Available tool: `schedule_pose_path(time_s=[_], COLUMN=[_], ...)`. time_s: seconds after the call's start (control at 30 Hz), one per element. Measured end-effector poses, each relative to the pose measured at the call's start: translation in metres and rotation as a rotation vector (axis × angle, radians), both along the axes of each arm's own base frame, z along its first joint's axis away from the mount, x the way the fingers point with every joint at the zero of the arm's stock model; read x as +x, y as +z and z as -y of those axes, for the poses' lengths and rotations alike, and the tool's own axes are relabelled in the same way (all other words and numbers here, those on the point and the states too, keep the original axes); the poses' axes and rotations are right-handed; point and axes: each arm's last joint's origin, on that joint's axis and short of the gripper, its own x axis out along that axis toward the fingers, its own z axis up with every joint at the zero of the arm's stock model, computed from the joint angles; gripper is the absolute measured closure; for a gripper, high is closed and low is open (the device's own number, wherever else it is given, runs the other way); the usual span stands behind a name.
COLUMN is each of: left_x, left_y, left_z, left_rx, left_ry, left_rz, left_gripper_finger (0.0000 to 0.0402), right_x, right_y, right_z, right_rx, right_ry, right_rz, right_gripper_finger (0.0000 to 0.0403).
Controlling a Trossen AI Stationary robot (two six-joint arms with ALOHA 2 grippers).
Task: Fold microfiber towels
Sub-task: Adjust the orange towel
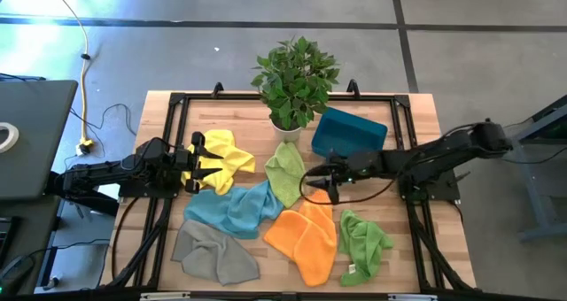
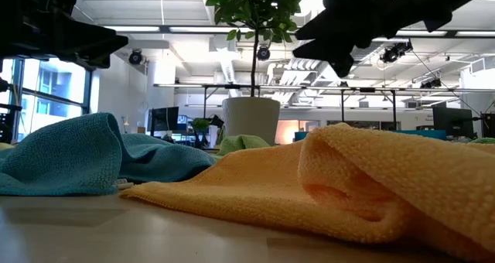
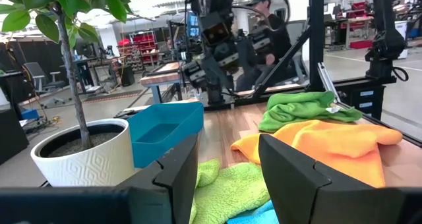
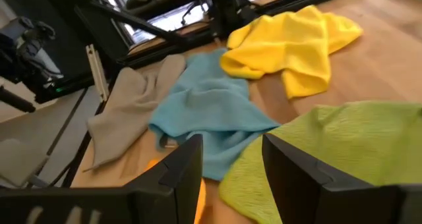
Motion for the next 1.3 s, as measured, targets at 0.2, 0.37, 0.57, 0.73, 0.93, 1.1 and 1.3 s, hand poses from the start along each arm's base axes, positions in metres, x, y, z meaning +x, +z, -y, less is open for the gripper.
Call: schedule_pose_path(time_s=[0.2, 0.37, 0.57, 0.73, 0.93, 1.1, 1.3], left_x=[0.000, 0.000, 0.000, 0.000, 0.000, 0.000, 0.000], left_y=[0.000, 0.000, 0.000, 0.000, 0.000, 0.000, 0.000], left_z=[0.000, 0.000, 0.000, 0.000, 0.000, 0.000, 0.000], left_rx=[0.000, 0.000, 0.000, 0.001, 0.001, 0.000, 0.000], left_ry=[0.000, 0.000, 0.000, 0.000, 0.000, 0.000, 0.000], left_rz=[0.000, 0.000, 0.001, 0.002, 0.001, 0.001, 0.001], left_gripper_finger=[0.0250, 0.0250, 0.0250, 0.0250, 0.0250, 0.0250, 0.0250], right_x=[0.027, 0.049, 0.071, 0.086, 0.095, 0.084, 0.073], right_y=[-0.012, -0.024, -0.040, -0.049, -0.048, -0.045, -0.049], right_z=[-0.014, -0.030, -0.051, -0.067, -0.080, -0.090, -0.099], right_rx=[-0.024, 0.049, 0.149, 0.141, 0.158, 0.151, 0.211], right_ry=[0.050, 0.132, 0.184, 0.212, 0.209, 0.175, 0.110], right_rz=[-0.050, -0.122, -0.246, -0.312, -0.445, -0.677, -0.787], right_gripper_finger=[0.0254, 0.0254, 0.0254, 0.0254, 0.0254, 0.0254, 0.0254])
